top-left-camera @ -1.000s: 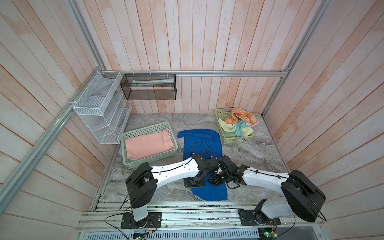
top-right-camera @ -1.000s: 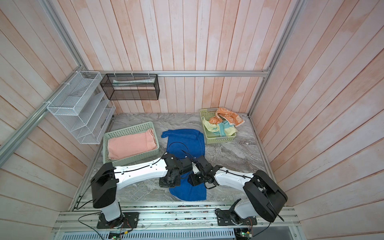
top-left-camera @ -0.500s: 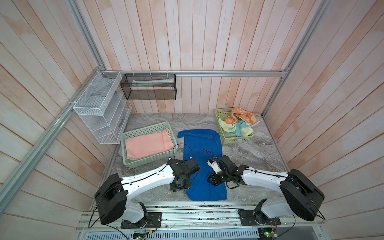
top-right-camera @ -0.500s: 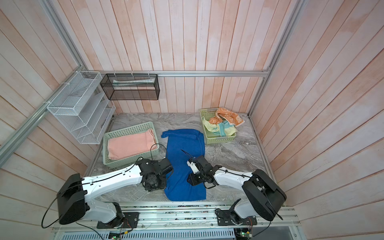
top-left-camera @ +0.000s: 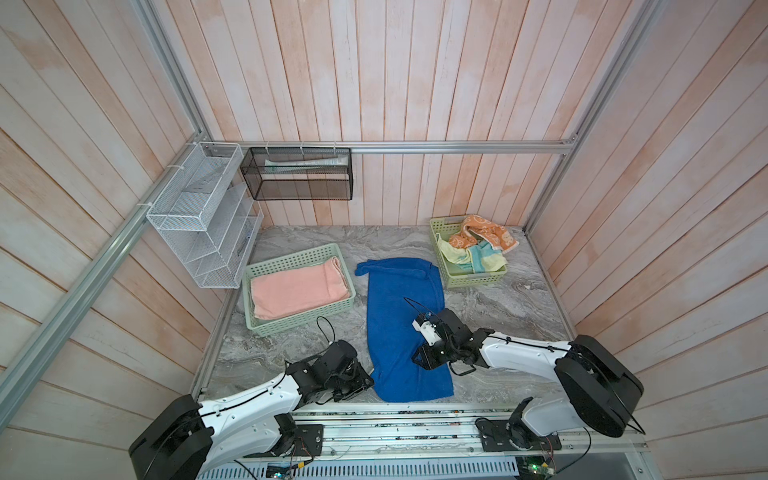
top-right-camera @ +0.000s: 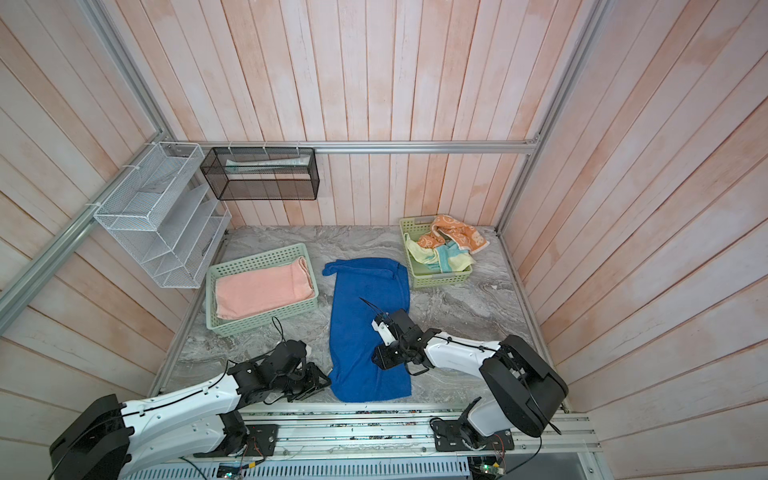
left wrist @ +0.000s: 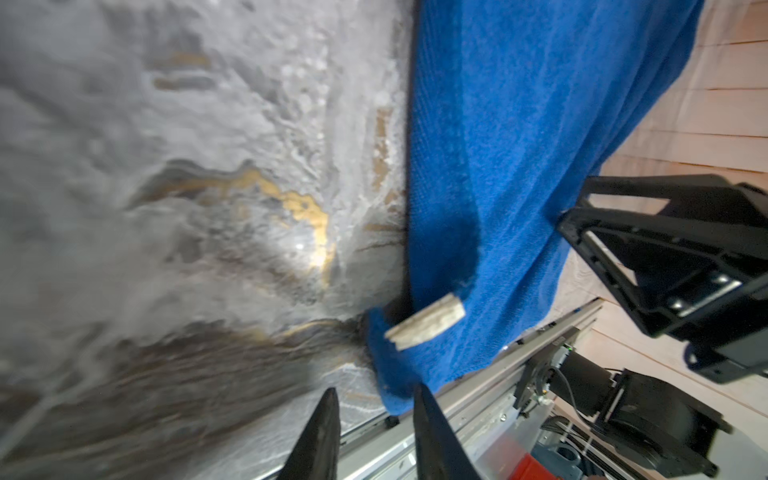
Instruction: Fold and stack the towels
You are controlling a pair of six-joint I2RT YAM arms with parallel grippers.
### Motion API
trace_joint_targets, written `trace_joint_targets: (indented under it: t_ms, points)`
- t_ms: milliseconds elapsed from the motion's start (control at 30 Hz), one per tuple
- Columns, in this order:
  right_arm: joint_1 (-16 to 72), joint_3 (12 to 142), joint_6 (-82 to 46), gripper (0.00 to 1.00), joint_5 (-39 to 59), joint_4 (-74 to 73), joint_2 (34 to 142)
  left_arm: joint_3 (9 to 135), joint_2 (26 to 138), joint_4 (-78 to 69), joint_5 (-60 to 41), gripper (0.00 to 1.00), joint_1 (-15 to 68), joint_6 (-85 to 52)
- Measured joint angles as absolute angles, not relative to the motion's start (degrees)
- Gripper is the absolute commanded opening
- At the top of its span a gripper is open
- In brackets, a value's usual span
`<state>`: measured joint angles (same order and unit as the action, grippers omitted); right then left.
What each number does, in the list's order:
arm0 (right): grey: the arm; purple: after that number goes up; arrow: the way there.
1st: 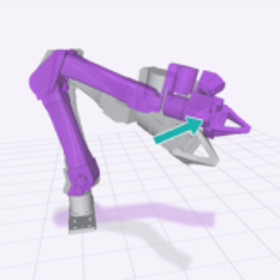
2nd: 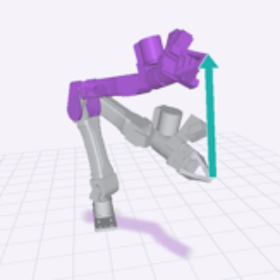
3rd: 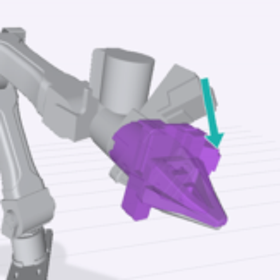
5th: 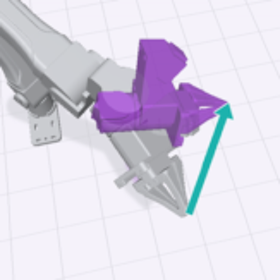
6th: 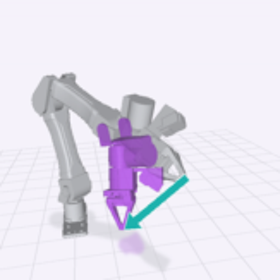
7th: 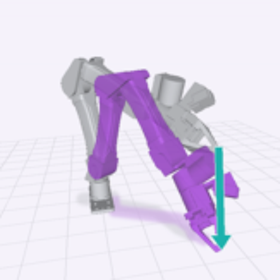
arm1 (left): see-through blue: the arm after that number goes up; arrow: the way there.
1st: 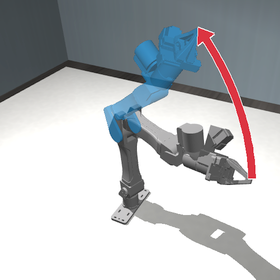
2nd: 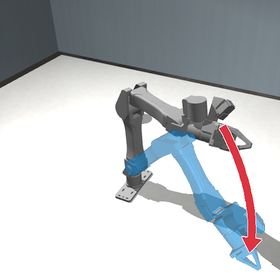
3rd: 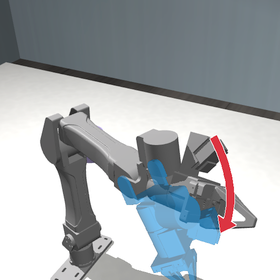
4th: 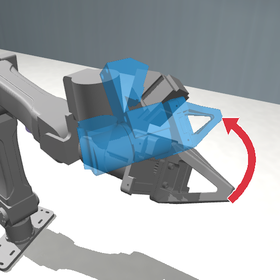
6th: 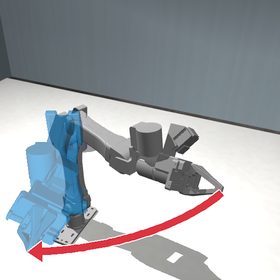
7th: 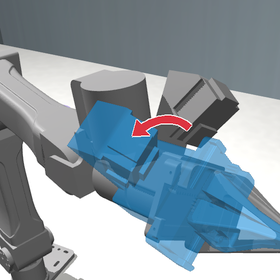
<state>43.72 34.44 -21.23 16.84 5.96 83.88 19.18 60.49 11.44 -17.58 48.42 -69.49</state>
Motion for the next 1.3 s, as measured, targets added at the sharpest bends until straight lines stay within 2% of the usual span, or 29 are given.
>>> trace_joint_targets:
  t_ms: [233, 300, 367, 433, 467, 667, 700, 733, 833, 933, 1100, 1300]
  points:
    - [43.75, 34.94, -21.43, 0.40, 17.02, 6.13, 84.33, 19.18, 67.05, 1.80, -20.58, 0.30, 48.38, -70.11]
    - [43.75, 34.94, -21.41, 0.40, 17.02, 6.17, 84.33, 19.64, 68.84, 1.28, -21.04, 0.25, 48.38, -69.95]
    - [43.75, 34.94, -21.41, 0.40, 17.02, 6.20, 84.33, 20.80, 70.06, 1.93, -21.10, 0.15, 48.38, -69.43]
    - [43.75, 34.94, -21.41, 0.40, 17.02, 6.20, 84.33, 23.46, 70.35, 4.86, -20.71, 0.03, 48.38, -68.53]
    - [43.75, 34.94, -21.41, 0.40, 17.02, 6.20, 84.33, 25.21, 70.32, 6.81, -20.47, 0.00, 48.38, -67.99]
    - [43.75, 34.94, -21.41, 0.40, 17.02, 6.22, 84.33, 38.68, 69.63, 27.20, -14.76, 0.00, 48.38, -65.89]
    - [43.75, 34.96, -21.43, 0.40, 17.02, 6.24, 84.36, 41.06, 69.87, 32.23, -13.67, 0.01, 48.38, -65.78]
    - [43.75, 34.96, -21.50, 0.40, 17.02, 6.24, 84.40, 43.81, 70.70, 38.00, -12.14, 0.07, 48.56, -65.67]
    - [43.75, 34.96, -21.91, 0.39, 17.02, 6.22, 84.49, 53.28, 76.14, 53.80, -6.46, 0.36, 50.59, -65.69]
    - [43.75, 35.07, -22.39, 0.39, 17.04, 5.82, 85.01, 61.45, 80.55, 63.22, -1.45, 0.45, 52.84, -65.39]
    - [43.83, 35.92, -22.52, 0.39, 17.23, 5.72, 86.08, 63.33, 79.20, 63.83, 1.34, 0.47, 52.34, -64.07]
    - [43.86, 36.03, -22.74, 0.39, 17.28, 5.63, 85.97, 51.42, 76.05, 55.59, -2.61, 0.40, 48.56, -62.06]
